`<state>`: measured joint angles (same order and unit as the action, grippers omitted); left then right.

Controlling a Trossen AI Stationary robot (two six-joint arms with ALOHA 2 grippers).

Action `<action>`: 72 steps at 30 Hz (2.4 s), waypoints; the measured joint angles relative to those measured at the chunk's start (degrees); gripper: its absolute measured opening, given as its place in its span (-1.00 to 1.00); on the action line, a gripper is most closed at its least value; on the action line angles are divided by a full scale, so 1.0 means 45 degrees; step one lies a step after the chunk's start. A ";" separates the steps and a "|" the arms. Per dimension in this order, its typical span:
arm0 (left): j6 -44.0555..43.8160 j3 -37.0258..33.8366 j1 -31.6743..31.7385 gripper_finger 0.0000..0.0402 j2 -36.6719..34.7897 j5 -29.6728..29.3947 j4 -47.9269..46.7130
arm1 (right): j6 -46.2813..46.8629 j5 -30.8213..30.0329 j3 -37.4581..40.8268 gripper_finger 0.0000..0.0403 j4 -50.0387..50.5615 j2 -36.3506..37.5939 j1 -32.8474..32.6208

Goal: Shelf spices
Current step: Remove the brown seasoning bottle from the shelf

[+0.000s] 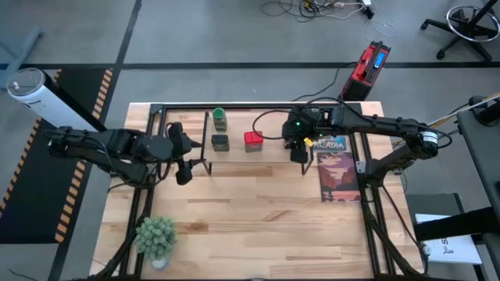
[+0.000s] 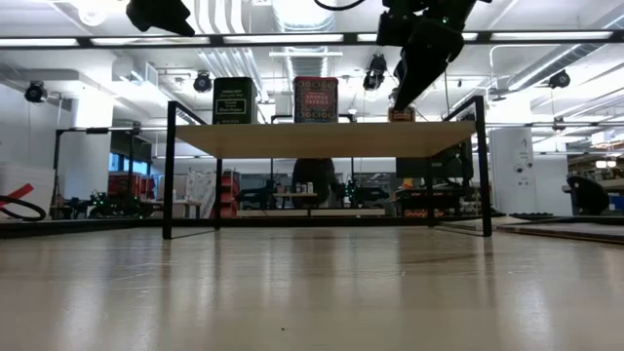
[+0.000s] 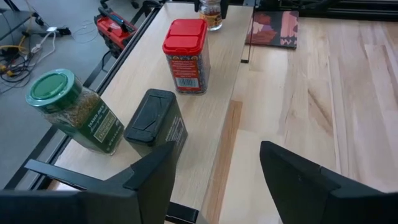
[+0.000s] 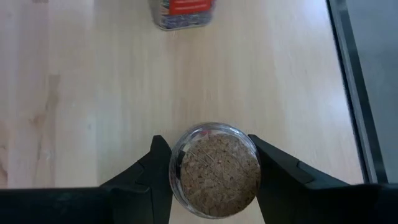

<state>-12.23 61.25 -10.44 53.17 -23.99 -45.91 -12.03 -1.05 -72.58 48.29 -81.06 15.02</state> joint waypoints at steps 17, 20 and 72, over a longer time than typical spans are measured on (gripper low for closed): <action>-0.0047 0.0000 0.0000 0.12 0.0044 0.0229 0.0005 | 0.0529 0.0012 -0.0732 -0.22 0.0272 0.0019 -0.2046; -0.0110 0.0000 0.0000 0.14 0.0044 0.0233 0.0005 | 0.0749 0.0002 -0.0732 -0.23 0.0288 0.0019 -0.2284; -0.2849 0.0000 -0.5353 0.08 0.3653 -0.3701 0.3507 | 0.8686 -0.0735 0.3296 -0.21 -0.6552 -0.2818 -1.1155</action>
<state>-25.05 61.25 -34.52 69.61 -40.64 -30.13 27.06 -4.35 -57.75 18.81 -93.74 -35.18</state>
